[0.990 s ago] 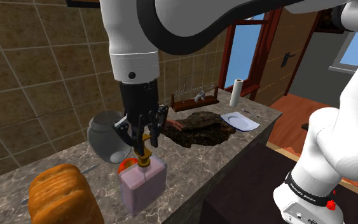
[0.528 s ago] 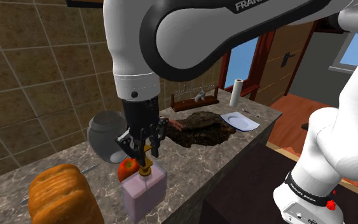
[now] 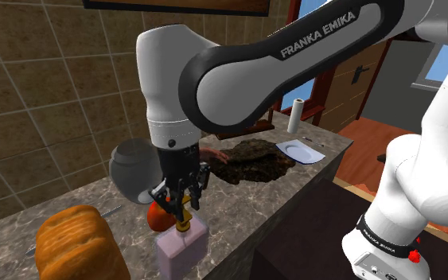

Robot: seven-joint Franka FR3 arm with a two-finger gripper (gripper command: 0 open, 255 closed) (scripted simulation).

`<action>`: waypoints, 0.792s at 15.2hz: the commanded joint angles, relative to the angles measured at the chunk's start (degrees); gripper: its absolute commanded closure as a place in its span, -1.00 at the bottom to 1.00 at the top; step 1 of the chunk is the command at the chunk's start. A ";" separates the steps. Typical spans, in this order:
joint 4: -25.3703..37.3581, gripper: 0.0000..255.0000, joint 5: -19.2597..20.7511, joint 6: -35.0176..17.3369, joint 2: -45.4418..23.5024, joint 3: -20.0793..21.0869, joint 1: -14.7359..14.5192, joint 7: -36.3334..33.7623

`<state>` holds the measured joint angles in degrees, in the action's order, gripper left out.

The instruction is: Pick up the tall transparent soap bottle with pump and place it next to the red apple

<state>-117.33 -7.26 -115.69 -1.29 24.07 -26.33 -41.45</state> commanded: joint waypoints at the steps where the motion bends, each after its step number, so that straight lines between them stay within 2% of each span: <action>1: -0.95 1.00 0.11 -1.44 -0.45 0.07 -0.08 -0.05; 5: -2.69 1.00 0.54 -4.45 -1.80 0.13 -0.20 -0.12; 12: -2.69 1.00 0.54 -4.45 -1.80 0.12 -0.20 -0.12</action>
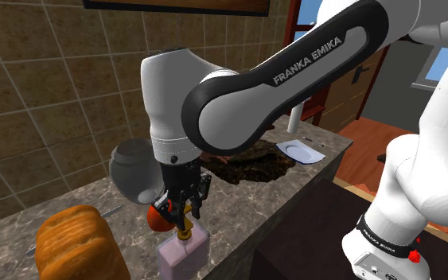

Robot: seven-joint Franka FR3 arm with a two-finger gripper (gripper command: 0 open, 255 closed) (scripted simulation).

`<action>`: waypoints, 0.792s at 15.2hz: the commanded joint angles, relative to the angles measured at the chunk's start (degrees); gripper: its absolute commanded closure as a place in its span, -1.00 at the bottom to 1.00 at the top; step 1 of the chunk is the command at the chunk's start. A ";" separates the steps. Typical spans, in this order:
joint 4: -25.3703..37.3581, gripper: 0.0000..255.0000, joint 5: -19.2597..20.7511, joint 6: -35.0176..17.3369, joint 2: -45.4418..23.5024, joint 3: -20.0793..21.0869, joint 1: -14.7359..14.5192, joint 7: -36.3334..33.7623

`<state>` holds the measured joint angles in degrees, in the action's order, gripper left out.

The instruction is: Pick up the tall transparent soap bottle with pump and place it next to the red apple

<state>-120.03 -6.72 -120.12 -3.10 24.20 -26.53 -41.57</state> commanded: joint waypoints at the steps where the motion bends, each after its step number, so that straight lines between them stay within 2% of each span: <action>1: 0.01 -1.00 0.00 -0.01 0.01 0.00 0.00 0.00; 6: 0.00 -1.00 0.00 -0.02 0.01 0.00 0.00 0.00; 10: 4.87 -1.00 -0.61 7.16 2.40 -0.43 0.58 0.53; 12: 4.86 -1.00 -0.62 7.16 2.41 -0.44 0.58 0.53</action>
<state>-115.19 -7.20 -113.34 -1.02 23.74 -25.94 -41.04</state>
